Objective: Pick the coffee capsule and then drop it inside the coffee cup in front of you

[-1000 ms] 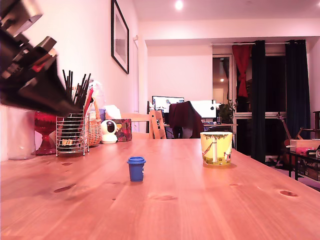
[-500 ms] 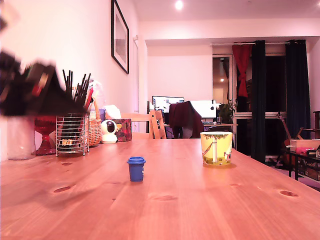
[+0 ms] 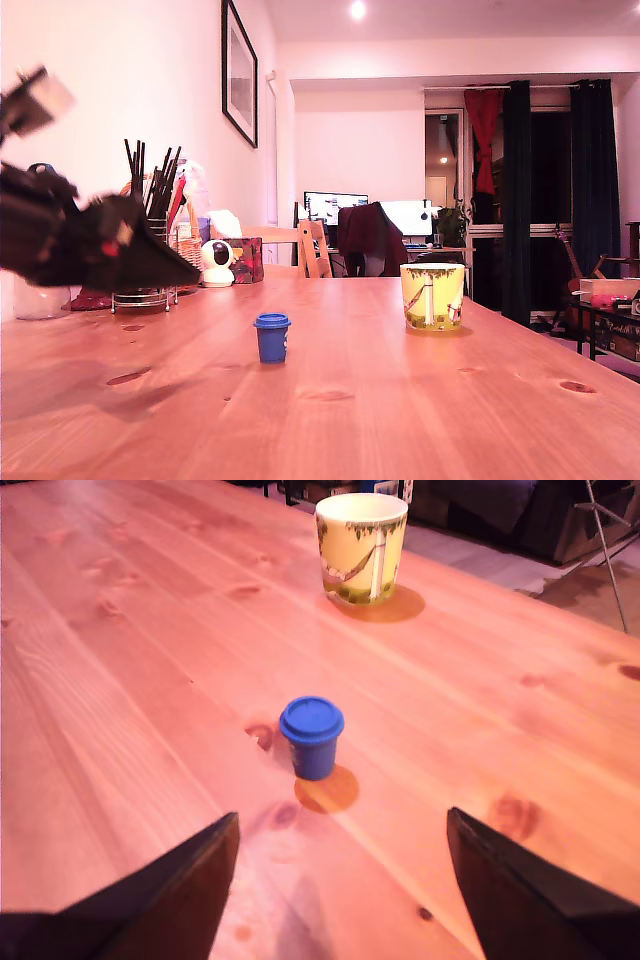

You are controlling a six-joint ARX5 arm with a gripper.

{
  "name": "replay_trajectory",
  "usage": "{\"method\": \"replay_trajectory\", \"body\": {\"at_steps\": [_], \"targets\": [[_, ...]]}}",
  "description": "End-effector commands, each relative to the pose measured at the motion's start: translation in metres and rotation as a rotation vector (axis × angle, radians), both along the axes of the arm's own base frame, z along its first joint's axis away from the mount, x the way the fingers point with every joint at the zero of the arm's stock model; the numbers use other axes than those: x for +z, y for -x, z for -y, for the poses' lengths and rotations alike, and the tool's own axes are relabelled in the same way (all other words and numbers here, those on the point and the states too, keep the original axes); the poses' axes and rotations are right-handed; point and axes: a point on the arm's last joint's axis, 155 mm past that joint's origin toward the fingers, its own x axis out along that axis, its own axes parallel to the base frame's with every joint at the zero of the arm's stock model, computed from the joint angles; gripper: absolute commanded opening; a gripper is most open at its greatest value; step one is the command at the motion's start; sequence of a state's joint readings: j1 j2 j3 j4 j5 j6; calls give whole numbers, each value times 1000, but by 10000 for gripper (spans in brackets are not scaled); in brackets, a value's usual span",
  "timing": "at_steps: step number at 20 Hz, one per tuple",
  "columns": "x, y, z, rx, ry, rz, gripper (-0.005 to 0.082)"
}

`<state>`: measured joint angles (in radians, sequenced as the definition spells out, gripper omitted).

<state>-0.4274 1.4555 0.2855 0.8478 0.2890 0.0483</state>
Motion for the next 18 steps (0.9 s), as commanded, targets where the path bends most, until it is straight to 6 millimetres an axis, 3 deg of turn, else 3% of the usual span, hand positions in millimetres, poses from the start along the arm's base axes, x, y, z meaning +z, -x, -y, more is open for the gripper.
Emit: {"method": "replay_trajectory", "body": {"at_steps": [1, 6, 18], "targets": [[-12, 2, 0, -6, -10, -12, 604], [-33, 0, 6, -23, -15, -34, 604], [-33, -28, 34, -55, -1, -2, 604]]}}
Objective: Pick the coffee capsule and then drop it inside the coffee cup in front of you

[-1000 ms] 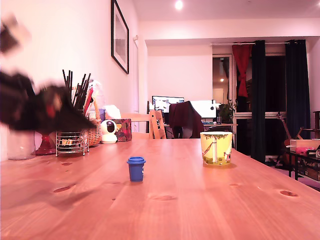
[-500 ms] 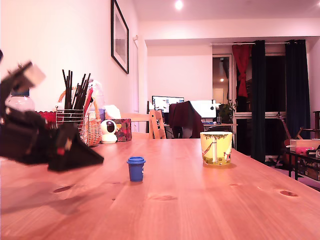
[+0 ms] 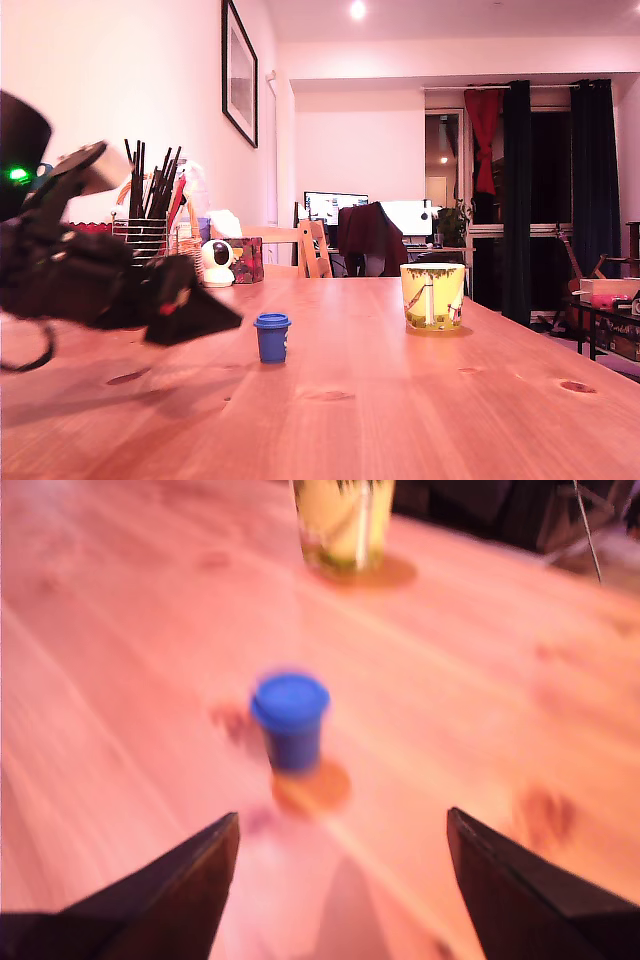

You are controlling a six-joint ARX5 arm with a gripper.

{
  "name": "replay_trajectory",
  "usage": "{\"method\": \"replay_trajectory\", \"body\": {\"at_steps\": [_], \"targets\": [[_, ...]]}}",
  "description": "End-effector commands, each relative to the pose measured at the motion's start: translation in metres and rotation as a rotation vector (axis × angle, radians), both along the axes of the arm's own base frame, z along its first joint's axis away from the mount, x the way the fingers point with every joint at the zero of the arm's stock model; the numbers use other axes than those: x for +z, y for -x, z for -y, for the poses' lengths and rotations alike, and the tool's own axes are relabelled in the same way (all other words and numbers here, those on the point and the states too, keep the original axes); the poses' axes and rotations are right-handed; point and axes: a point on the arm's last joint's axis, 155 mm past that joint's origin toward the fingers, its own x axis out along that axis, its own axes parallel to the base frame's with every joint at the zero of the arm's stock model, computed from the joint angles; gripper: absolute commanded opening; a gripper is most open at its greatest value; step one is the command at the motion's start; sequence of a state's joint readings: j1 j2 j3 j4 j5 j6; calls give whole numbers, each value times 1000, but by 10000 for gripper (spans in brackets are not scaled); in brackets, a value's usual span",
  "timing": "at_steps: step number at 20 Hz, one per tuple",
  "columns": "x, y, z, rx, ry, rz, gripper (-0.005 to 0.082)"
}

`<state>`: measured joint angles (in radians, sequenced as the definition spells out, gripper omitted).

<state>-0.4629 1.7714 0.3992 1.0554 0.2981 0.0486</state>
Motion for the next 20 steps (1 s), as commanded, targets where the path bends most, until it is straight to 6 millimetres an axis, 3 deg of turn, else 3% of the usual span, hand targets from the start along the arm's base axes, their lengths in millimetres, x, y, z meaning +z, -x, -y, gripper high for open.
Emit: {"method": "replay_trajectory", "body": {"at_steps": [1, 15, 20], "targets": [[-6, -4, 5, -11, -7, -8, 604], [-25, -58, 36, -12, -45, -84, 604], [-41, -68, 42, -14, -71, -128, 604]]}}
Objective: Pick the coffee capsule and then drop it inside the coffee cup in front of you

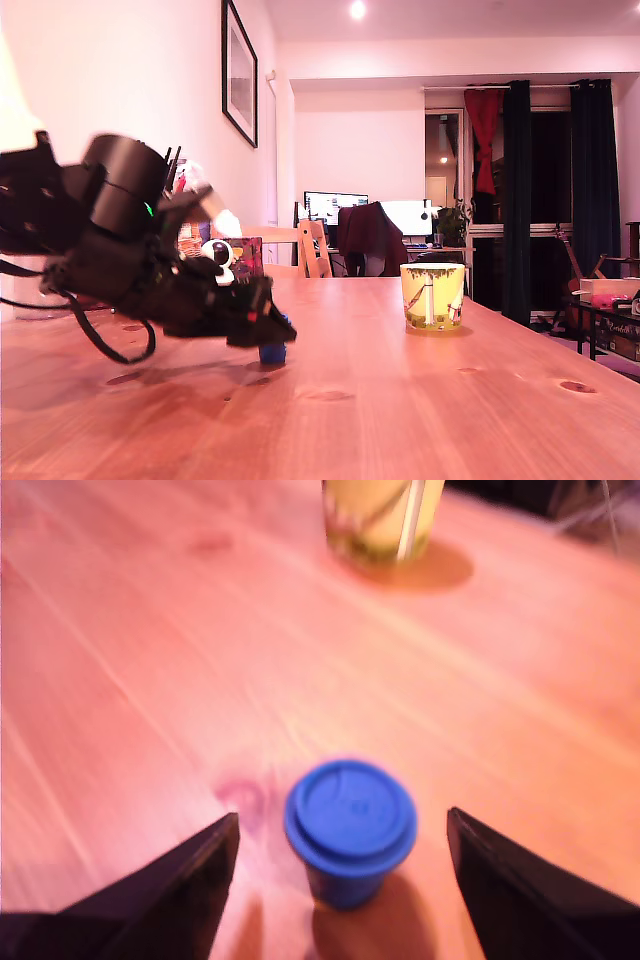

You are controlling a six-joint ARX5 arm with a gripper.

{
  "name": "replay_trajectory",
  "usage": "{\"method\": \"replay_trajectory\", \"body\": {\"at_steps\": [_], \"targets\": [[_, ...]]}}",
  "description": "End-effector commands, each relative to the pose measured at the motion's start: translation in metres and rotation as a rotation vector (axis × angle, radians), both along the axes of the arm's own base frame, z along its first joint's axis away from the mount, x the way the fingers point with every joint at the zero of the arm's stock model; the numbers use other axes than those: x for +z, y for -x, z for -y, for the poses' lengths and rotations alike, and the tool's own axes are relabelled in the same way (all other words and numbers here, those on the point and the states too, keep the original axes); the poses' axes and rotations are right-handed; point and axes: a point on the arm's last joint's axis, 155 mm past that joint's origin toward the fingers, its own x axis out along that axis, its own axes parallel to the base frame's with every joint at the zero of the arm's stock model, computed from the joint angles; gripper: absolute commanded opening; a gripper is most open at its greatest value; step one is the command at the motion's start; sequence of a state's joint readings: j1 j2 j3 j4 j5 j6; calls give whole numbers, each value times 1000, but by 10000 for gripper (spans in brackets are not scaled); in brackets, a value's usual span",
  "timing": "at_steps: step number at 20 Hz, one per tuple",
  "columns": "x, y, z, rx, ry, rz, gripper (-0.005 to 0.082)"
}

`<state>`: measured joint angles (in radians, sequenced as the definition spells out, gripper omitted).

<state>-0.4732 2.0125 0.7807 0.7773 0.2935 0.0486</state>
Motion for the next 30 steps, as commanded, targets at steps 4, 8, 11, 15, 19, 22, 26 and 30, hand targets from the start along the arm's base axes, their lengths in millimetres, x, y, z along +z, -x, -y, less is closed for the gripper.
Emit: {"method": "replay_trajectory", "body": {"at_steps": [4, 8, 11, 15, 19, 22, 26, 30], "targets": [[-16, -4, 6, -9, -18, -28, 603], [-23, -4, 7, -11, -28, -49, 601], [-23, -4, 7, -11, -29, -50, 533], [-25, -3, 6, -11, -35, -60, 359], [-25, -1, 7, -20, -33, -69, 189], [-17, -1, 7, -20, -31, -65, 178], [6, -4, 3, -10, -21, -46, 179], [27, 0, 0, -9, -22, -47, 179]]}}
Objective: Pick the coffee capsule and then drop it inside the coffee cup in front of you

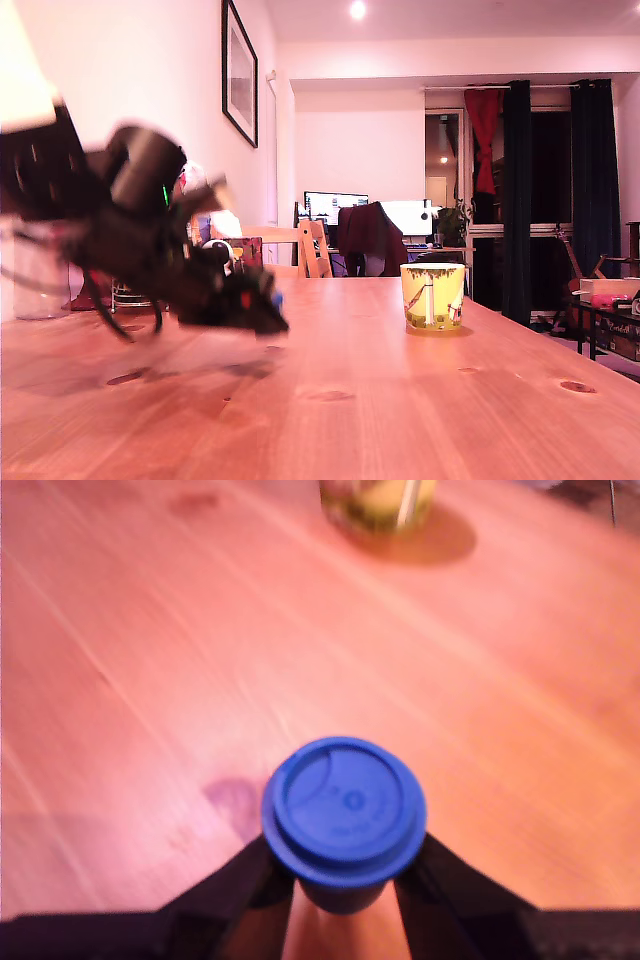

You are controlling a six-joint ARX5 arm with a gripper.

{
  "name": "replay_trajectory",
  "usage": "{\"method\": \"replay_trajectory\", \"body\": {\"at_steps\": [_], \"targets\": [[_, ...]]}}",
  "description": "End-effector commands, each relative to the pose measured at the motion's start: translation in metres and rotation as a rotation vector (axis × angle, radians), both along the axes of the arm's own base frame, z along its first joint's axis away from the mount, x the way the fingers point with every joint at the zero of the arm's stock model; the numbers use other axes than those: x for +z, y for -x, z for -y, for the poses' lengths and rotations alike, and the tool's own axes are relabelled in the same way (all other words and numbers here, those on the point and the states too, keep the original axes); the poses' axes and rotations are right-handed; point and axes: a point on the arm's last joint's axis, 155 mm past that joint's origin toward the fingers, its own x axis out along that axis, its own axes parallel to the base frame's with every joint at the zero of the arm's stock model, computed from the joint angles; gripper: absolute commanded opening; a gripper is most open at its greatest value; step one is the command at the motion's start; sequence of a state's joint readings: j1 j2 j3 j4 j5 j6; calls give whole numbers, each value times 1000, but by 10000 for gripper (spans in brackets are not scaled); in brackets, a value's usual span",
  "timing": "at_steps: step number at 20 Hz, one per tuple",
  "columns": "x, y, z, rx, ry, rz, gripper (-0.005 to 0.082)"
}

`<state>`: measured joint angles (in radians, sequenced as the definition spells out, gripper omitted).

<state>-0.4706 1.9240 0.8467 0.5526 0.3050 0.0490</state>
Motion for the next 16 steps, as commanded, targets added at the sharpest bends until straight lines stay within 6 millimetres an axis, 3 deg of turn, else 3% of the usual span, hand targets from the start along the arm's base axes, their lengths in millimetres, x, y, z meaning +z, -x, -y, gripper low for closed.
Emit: {"method": "replay_trajectory", "body": {"at_steps": [1, 11, 16], "targets": [[14, 2, -2, -2, 5, 16, 179], [80, 9, -4, -3, 47, 97, 179], [93, 12, -4, -8, 56, 113, 179]]}}
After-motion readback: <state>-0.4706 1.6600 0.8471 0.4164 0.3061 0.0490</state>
